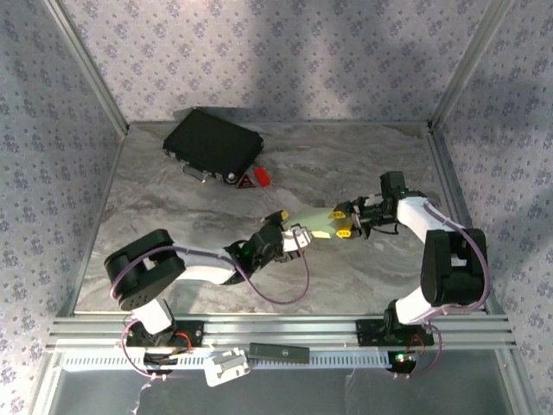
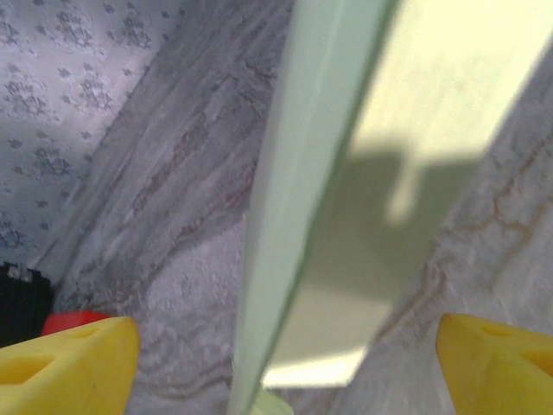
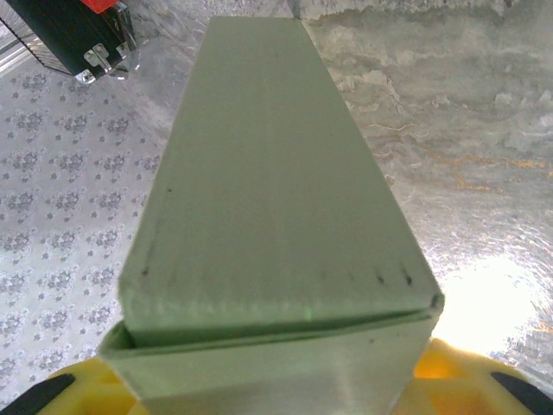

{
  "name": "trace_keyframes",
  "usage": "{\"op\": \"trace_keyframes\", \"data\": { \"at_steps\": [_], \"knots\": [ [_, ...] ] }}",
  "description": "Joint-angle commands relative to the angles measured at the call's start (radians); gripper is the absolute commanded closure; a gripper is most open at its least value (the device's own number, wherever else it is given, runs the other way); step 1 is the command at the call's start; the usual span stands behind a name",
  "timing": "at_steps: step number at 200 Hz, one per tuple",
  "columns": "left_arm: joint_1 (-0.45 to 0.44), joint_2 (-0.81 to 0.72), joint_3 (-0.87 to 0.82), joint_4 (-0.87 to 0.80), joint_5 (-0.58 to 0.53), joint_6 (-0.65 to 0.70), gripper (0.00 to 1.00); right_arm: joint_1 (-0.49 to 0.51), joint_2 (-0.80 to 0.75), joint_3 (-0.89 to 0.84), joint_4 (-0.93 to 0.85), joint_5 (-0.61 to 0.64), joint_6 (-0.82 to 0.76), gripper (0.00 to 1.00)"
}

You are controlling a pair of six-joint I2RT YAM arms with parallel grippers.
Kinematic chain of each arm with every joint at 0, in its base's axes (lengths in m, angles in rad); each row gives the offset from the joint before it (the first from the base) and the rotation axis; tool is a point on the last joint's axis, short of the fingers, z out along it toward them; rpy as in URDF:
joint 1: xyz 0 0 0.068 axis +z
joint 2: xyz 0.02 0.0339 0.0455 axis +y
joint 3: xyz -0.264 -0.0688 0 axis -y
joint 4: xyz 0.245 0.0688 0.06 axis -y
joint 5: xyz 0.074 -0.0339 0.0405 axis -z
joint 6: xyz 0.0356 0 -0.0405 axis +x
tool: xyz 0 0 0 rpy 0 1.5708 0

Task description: Fold the paper box

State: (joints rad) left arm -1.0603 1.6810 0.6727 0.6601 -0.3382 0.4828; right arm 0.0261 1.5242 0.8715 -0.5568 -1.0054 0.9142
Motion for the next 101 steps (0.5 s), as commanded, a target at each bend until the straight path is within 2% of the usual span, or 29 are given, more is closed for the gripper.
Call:
{"op": "trace_keyframes", "data": {
  "at_steps": [1,35,81,101],
  "knots": [
    [0.006,0.032,0.062,0.084,-0.015,0.035,0.13,-0.009,-0.013,-0.008,-0.078,-0.009,-0.008,0.59],
    [0.003,0.066,0.102,0.058,0.008,0.049,0.23,-0.018,-0.014,-0.003,-0.093,-0.025,-0.012,0.59],
    [-0.01,0.022,0.105,-0.027,0.038,0.056,0.46,-0.032,-0.004,0.002,-0.091,-0.047,-0.013,0.57],
    [-0.011,-0.003,0.107,-0.067,0.048,0.055,0.48,-0.037,-0.001,0.006,-0.1,-0.053,-0.02,0.54]
  ]
}}
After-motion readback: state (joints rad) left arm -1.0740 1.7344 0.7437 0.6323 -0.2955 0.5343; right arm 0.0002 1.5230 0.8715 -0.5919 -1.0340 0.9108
